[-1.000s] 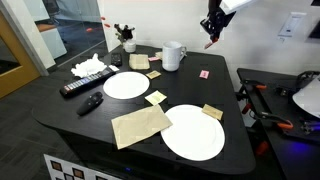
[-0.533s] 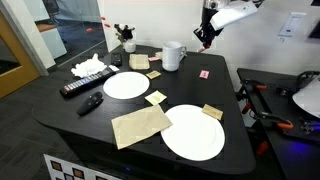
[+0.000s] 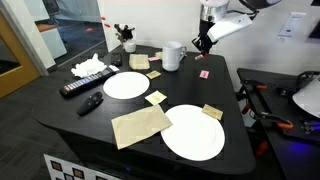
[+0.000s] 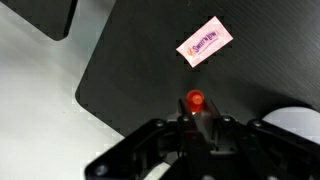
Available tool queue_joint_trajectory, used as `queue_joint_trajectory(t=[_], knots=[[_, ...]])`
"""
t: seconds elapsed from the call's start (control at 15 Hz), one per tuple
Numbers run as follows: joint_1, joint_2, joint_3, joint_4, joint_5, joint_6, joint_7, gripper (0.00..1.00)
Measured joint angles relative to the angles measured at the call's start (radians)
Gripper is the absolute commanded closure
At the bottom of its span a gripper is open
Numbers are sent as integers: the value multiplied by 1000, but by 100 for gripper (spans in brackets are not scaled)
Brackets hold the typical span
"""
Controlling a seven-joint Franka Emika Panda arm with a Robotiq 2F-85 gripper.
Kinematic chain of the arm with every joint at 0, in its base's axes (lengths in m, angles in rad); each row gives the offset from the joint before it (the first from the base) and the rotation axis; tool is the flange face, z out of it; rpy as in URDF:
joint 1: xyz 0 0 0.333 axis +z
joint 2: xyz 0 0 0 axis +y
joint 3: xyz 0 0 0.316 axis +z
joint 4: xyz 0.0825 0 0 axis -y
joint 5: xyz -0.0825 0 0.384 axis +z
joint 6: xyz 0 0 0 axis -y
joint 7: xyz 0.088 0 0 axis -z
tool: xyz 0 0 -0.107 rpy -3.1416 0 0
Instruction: Remove the marker from the mug cup and place it on the table
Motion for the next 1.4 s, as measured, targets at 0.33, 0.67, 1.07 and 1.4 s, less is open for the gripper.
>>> queue_joint_trajectory(t=[0.33, 0.67, 1.07, 1.4], knots=[[23, 59, -26, 2, 0, 33, 0, 78], [43, 83, -46, 6, 0, 40, 0, 38], [58, 78, -56, 18, 9, 41, -25, 0], [62, 10, -56, 20, 115, 40, -208, 0]])
